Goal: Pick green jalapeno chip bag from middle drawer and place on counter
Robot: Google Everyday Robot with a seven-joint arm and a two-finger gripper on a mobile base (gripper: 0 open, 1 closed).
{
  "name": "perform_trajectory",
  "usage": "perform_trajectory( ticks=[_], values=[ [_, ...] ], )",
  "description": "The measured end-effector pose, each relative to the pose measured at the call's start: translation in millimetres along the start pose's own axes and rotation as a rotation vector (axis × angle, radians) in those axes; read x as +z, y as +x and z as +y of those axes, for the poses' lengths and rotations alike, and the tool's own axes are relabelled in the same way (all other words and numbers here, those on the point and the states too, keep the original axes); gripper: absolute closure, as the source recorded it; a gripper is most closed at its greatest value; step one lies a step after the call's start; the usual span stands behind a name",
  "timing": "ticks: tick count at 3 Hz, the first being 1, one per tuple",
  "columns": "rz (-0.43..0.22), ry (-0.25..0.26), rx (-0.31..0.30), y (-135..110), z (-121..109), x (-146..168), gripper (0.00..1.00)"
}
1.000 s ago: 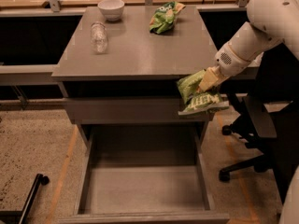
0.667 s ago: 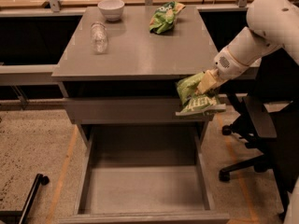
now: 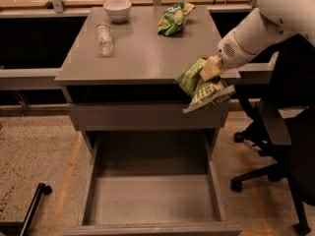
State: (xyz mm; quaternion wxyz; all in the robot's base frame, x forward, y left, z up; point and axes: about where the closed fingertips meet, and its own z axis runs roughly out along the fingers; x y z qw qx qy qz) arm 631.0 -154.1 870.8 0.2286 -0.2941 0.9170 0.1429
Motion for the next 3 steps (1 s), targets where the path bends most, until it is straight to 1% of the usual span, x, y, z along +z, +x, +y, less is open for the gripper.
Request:
perform_trajectory(
  ticks=[1, 2, 3],
  values=[
    [-0.073, 0.063, -0.061, -27.5, 11.7, -27.5, 1.0],
    [-0.131, 0.087, -0.056, -52.6, -0.2, -40.2, 1.0],
    [-0.232, 0.097, -0.029, -93.3, -27.9, -38.7, 1.0]
  ],
)
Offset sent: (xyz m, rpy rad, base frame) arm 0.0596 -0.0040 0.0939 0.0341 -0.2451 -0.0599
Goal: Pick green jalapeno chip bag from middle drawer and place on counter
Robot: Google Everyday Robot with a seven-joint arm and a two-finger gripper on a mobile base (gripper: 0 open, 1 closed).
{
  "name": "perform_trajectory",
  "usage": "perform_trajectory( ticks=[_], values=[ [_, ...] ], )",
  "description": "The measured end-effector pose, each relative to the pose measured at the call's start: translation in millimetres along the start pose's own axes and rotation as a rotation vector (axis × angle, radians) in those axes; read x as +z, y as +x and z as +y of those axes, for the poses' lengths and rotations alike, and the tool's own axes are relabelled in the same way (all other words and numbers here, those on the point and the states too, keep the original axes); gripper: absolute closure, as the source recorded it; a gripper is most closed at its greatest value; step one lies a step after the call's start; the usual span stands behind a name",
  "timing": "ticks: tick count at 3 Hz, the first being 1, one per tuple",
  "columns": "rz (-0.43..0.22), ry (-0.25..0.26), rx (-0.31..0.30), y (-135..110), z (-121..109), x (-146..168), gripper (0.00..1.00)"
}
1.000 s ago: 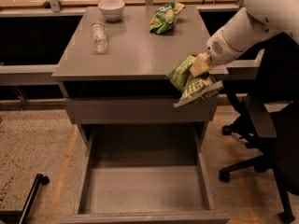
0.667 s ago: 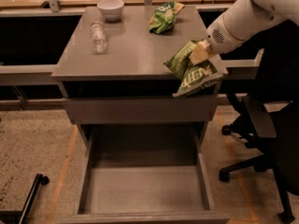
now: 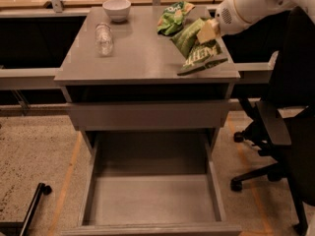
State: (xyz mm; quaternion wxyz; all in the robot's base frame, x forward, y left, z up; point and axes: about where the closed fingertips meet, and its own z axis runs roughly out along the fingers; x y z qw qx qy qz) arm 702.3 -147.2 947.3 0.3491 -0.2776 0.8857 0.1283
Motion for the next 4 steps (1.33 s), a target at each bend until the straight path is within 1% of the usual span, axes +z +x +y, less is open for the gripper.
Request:
perform_trajectory(
  ticks=[1, 2, 4],
  values=[
    [-0.1, -0.014, 0.007, -40.6, -19.1, 24.6, 0.85],
    [-0.134, -0.009, 0.008, -54.1, -26.5, 22.9, 0.62],
    [-0.127, -0.018, 0.007, -53.2, -23.8, 30.8, 0.16]
  ],
)
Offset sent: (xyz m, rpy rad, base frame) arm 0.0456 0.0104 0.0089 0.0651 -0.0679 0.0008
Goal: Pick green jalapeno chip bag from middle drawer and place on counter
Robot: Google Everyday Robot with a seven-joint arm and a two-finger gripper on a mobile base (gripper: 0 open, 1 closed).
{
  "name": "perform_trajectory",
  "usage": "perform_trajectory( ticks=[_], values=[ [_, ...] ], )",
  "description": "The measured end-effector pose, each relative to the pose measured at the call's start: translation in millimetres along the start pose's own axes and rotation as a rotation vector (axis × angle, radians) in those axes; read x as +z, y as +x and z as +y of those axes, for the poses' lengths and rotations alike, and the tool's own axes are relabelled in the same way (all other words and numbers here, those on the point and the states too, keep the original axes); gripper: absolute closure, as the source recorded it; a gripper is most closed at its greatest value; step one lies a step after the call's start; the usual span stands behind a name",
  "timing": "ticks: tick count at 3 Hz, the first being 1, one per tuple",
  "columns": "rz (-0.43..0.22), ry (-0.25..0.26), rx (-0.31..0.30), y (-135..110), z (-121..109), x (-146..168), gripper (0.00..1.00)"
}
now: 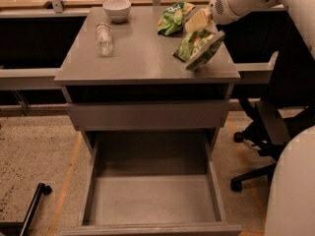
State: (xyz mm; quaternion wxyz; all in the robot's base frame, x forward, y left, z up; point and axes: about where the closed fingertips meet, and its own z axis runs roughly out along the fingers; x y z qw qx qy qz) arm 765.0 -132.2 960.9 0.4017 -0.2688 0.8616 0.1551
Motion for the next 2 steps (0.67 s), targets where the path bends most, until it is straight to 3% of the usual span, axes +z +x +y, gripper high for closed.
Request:
perform_trajectory(
  ticks=[1, 2],
  values=[
    [0.004, -0.005, 0.0, 0.9, 1.6, 3.7, 0.0],
    [0.004, -0.005, 0.0, 0.9, 1.6, 3.7, 0.0]
  ],
)
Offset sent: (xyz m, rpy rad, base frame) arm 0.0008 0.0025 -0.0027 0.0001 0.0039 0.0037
